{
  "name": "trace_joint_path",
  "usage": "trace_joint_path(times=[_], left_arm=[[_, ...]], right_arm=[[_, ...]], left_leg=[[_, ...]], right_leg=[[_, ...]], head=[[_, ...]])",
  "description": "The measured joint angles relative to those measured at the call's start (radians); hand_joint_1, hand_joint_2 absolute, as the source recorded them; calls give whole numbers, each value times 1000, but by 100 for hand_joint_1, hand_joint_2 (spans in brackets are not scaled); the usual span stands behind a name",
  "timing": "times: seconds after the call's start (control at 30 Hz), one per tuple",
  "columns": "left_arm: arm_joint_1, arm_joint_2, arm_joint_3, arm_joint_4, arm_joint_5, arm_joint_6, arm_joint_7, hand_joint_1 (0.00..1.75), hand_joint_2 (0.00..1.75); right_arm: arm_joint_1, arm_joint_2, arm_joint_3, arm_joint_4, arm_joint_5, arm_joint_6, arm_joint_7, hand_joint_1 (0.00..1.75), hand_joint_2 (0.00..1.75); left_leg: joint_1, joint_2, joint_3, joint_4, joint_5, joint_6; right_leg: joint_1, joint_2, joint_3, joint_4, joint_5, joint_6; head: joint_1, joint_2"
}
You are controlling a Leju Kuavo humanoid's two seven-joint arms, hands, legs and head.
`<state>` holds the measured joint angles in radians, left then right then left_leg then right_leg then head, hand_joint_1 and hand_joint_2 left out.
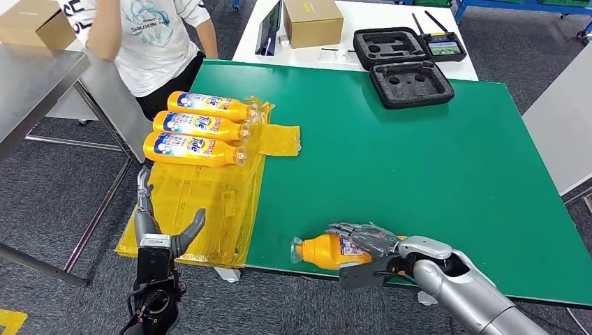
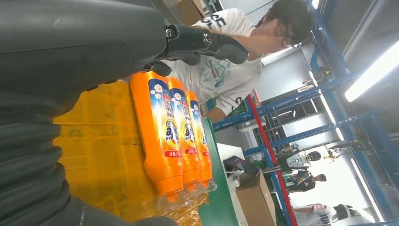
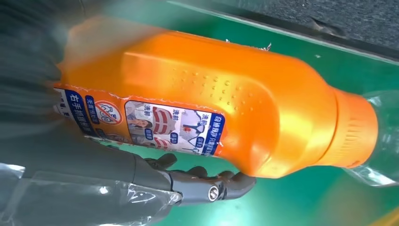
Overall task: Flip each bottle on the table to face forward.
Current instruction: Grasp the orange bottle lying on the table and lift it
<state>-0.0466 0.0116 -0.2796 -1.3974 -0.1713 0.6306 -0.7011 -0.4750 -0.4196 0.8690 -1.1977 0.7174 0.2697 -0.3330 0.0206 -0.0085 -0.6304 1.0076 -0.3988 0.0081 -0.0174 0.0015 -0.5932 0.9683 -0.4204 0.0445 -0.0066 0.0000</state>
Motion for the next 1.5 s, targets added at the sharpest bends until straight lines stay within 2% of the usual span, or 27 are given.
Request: trace_joint_path(times=[0.07, 0.1, 0.2, 0.23, 0.73, 0.9, 1.0, 1.17, 1.4, 1.5], left_arm=[[0, -1, 1, 4, 3, -7, 0, 0, 175], [0, -2, 1, 6, 5, -10, 0, 0, 175], [1, -3, 3, 10, 13, -11, 0, 0, 175], [1, -3, 4, 10, 16, -11, 0, 0, 175], [7, -7, 4, 12, 20, -25, 0, 0, 175], [8, -12, 4, 14, 24, -30, 0, 0, 175], [12, -14, 4, 13, 44, -54, 0, 0, 175], [31, -26, 12, -1, 103, -143, 0, 0, 175], [50, -46, 35, -21, 230, -343, 25, 0, 175], [55, -53, 35, -41, 269, -428, 53, 0, 175]], right_arm=[[4, -9, -4, -4, 1, 5, 6, 1, 175], [7, -14, -5, -6, 3, 6, 11, 37, 175], [13, -22, -11, -8, 16, 4, 32, 166, 175], [16, -23, -13, -9, 23, 1, 38, 174, 175], [44, -19, -49, -14, 54, -48, 49, 175, 175], [70, 3, -85, -15, 21, -140, 21, 175, 175], [90, 43, -126, -16, -26, -224, -1, 175, 175], [107, 144, -226, -40, -141, -363, -66, 175, 175], [152, 253, -345, -97, -311, -476, -249, 175, 175], [156, 309, -372, -107, -341, -496, -282, 175, 175]], left_leg=[[0, 0, 0, 0, 0, 0], [0, 0, 0, 0, 0, 0], [0, 0, 1, 0, 0, 0], [0, 0, 1, 0, 0, 0], [0, 0, 2, 0, 1, 1], [0, 0, 2, 0, 0, 1], [0, 1, 1, 0, 0, 0], [1, 1, 1, 0, 1, 0], [0, 1, -1, 0, 0, 0], [0, 2, -1, 0, 0, 0]], right_leg=[[0, 0, 0, 0, 0, 0], [0, 0, 0, 0, 0, 0], [0, 0, 1, 0, 0, 0], [0, 0, 1, 0, 0, 0], [0, 0, 2, 0, 0, 0], [0, 0, 2, 0, 0, 0], [0, 1, 2, 0, 0, 0], [1, 1, 0, 0, 0, 0], [0, 0, 0, 1, 0, 0], [0, 1, -2, 0, 0, 0]], head=[[0, 0], [0, 0], [0, 0], [0, 0], [0, 0], [0, 0], [0, 0], [0, 0], [0, 0], [0, 0]])
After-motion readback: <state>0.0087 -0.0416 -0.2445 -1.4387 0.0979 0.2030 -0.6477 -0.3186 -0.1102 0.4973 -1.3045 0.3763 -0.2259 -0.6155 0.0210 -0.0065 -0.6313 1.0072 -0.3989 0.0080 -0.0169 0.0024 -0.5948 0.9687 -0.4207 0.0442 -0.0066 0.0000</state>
